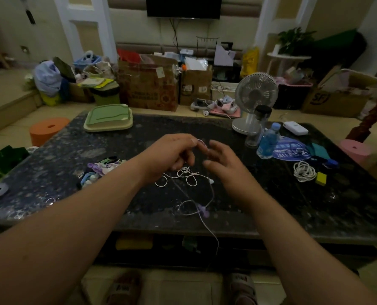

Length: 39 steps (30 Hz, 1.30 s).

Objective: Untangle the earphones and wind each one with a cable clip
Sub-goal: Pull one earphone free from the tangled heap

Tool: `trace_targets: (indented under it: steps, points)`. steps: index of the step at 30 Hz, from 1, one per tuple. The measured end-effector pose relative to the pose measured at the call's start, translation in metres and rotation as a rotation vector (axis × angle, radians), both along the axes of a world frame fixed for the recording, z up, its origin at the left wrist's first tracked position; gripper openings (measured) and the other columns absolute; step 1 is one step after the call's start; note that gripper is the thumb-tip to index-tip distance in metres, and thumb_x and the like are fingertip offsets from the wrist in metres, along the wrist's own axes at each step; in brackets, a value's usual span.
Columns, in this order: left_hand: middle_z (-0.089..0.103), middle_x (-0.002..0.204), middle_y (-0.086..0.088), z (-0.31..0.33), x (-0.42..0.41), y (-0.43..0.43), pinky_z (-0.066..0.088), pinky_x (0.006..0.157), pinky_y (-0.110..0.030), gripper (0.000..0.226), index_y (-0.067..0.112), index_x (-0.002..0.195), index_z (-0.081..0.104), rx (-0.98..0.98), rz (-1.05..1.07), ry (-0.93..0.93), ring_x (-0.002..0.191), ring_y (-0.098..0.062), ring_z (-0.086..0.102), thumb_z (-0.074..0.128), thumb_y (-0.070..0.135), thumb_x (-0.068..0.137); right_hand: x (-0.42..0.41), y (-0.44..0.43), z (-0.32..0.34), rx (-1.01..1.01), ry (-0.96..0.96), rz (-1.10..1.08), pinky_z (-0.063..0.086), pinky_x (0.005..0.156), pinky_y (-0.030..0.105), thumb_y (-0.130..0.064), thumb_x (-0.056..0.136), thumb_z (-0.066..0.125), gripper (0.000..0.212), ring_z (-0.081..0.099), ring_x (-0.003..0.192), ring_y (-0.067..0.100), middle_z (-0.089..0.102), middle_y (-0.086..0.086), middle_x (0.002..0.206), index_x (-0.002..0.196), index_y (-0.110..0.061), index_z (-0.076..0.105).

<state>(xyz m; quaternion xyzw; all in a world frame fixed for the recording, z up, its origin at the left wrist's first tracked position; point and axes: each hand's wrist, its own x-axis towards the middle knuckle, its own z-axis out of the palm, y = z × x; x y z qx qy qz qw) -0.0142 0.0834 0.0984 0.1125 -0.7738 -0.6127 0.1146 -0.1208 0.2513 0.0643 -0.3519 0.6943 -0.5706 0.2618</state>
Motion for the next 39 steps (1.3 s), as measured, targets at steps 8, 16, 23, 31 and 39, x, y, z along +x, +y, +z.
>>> trace_targets:
  steps: [8,16,23,31,39]
  points:
    - [0.041,0.06,-0.001,-0.026,-0.005,-0.014,0.027,0.045,-0.021,0.033,0.016,0.077,0.058,0.06,0.043,-0.075,0.048,-0.013,0.034,0.054,0.029,0.107,-0.013,-0.004,-0.002,0.065,-0.143,-0.098,0.027,0.049,0.026,-0.026,0.107,0.05,0.028,0.036,0.051,0.01,0.043,-0.004,0.057,0.088,-0.011,0.066]
    - [0.049,0.056,0.005,-0.049,-0.007,-0.004,0.033,0.046,-0.015,0.025,0.004,0.096,0.068,-0.02,-0.012,-0.12,0.048,-0.005,0.038,0.056,0.024,0.106,-0.004,-0.009,-0.031,0.168,-0.012,0.059,0.056,0.087,0.029,-0.057,0.103,0.052,0.037,0.071,0.093,0.006,0.075,-0.008,0.104,0.117,-0.029,0.072]
    - [0.05,0.059,0.003,-0.071,-0.002,-0.018,0.034,0.046,-0.016,0.028,0.013,0.085,0.061,0.03,0.087,-0.11,0.05,-0.006,0.04,0.057,0.031,0.105,-0.022,-0.025,-0.027,0.173,0.012,-0.175,0.039,0.059,0.033,-0.047,0.105,0.054,0.049,0.047,0.059,0.017,0.051,0.003,0.062,0.084,-0.006,0.069]
    - [0.06,0.061,0.009,-0.079,-0.011,-0.01,0.037,0.051,-0.016,0.018,0.023,0.101,0.076,-0.207,-0.037,-0.177,0.055,-0.004,0.049,0.06,0.03,0.105,-0.016,-0.032,-0.036,0.316,0.318,-0.04,0.05,0.099,0.031,-0.058,0.102,0.051,0.046,0.06,0.114,0.004,0.064,-0.014,0.129,0.14,-0.033,0.057]
    - [0.067,0.07,0.003,-0.086,-0.015,-0.015,0.047,0.059,-0.033,0.02,0.028,0.089,0.073,-0.339,-0.041,-0.19,0.059,-0.011,0.057,0.063,0.038,0.102,-0.026,-0.036,-0.037,0.393,0.413,-0.088,0.045,0.062,0.037,-0.06,0.103,0.049,0.055,0.057,0.062,0.014,0.062,-0.002,0.066,0.076,-0.016,0.07]
